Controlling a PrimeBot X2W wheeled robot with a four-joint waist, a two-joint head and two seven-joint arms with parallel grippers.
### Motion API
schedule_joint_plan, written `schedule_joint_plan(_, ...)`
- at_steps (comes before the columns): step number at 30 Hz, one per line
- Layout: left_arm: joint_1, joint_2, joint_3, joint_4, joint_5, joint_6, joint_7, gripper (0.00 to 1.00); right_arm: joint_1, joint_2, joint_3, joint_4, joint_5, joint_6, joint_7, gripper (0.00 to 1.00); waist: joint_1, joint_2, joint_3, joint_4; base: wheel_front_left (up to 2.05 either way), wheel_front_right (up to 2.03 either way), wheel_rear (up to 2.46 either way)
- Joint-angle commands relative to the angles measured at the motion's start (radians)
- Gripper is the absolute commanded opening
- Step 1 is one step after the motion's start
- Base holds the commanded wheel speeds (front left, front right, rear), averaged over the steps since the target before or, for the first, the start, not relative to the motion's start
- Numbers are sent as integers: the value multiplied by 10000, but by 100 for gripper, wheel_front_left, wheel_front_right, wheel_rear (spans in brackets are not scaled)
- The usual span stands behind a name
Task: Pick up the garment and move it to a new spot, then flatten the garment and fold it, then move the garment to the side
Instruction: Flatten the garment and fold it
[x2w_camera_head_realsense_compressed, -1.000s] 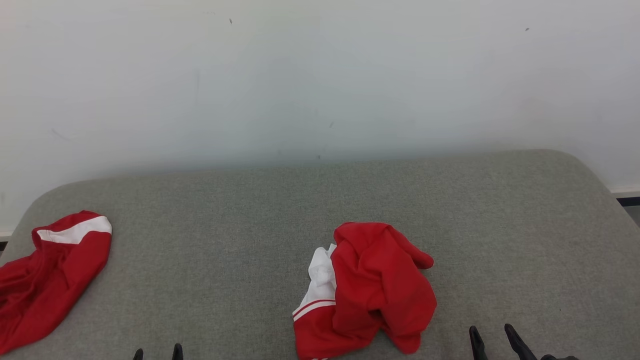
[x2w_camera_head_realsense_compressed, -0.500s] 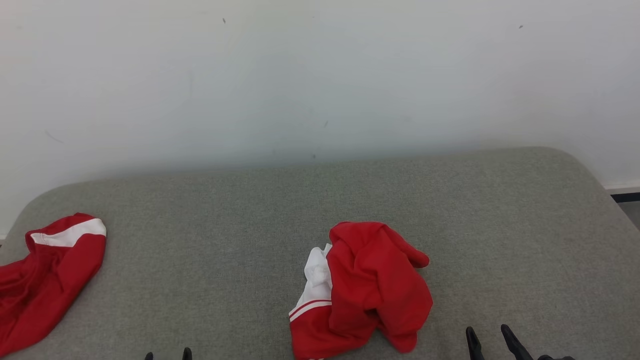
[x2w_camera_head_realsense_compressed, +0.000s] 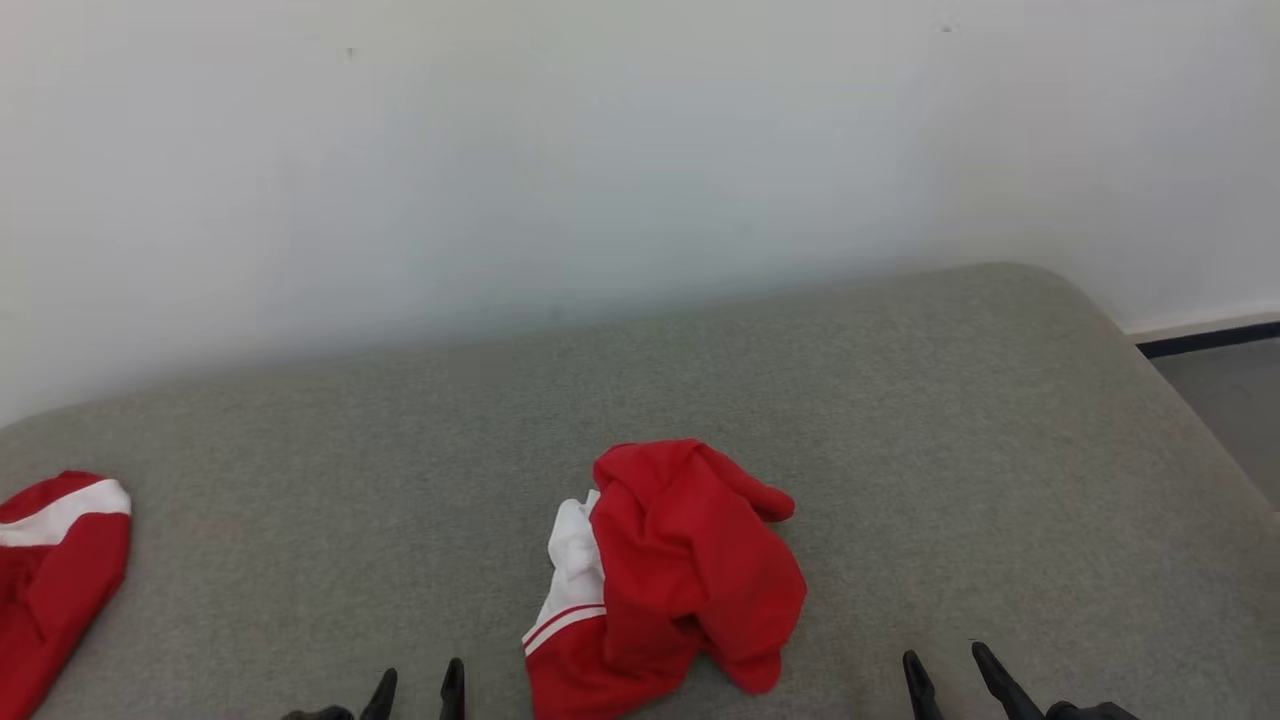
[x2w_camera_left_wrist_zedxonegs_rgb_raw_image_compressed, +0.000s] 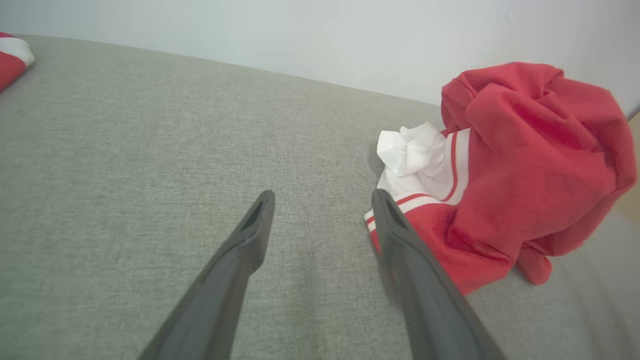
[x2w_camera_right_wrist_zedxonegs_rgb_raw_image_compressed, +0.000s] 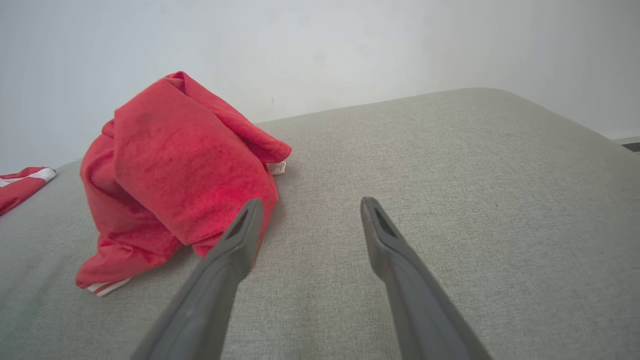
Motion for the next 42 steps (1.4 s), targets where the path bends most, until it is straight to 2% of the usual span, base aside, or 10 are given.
schedule_joint_plan(1, -265, -13, -65, 309, -237, 15, 221, 100, -80, -54, 69, -29, 110, -25, 46, 100, 0, 0, 163, -607, 0, 0, 0)
schedule_joint_plan(4, -842, -23, -220, 905, -910, 49, 928, 100, -121, -72, 172, -59, 126, -24, 58, 100, 0, 0, 277, -1048, 0, 0, 0)
schedule_joint_plan(10, -1658, -16, -791, 1597, -2104, 794, 2257, 100, -211, -98, 235, -117, 179, -24, 68, 100, 0, 0, 549, -1770, 0, 0, 0)
schedule_joint_plan(18, -2148, 82, -1196, 2249, -1797, 1962, 3052, 100, -341, 42, 295, -30, 215, -25, -45, 100, 0, 0, 845, -2289, 0, 0, 0)
schedule_joint_plan(23, -2218, 244, -1327, 2484, -1527, 2371, 3233, 100, -433, 87, 343, 61, 245, -25, -124, 100, 0, 0, 928, -2417, 0, 0, 0)
schedule_joint_plan(24, -2230, 255, -1352, 2499, -1527, 2353, 3268, 30, -454, 98, 341, 77, 245, -24, -117, 100, 0, 0, 937, -2424, 0, 0, 0)
schedule_joint_plan(25, -2241, 263, -1372, 2504, -1546, 2315, 3305, 0, -469, 104, 342, 98, 247, -25, -132, 100, 0, 0, 942, -2428, 0, 0, 0)
schedule_joint_plan(30, -2382, 309, -1420, 2234, -1493, 2196, 2984, 0, -495, 131, 283, 164, 245, -25, -194, 100, 0, 0, 941, -2371, 0, 0, 0)
schedule_joint_plan(35, -2840, 479, -1313, 1496, -1251, 2189, 1872, 0, -484, 165, 241, 208, 238, -24, -209, 100, 0, 0, 857, -2183, 0, 0, 0)
schedule_joint_plan(42, -4477, 570, -1865, 11, -521, 1638, 711, 0, -478, 221, 268, 239, 237, -24, -218, 100, 0, 0, 708, -1818, 0, 0, 0)
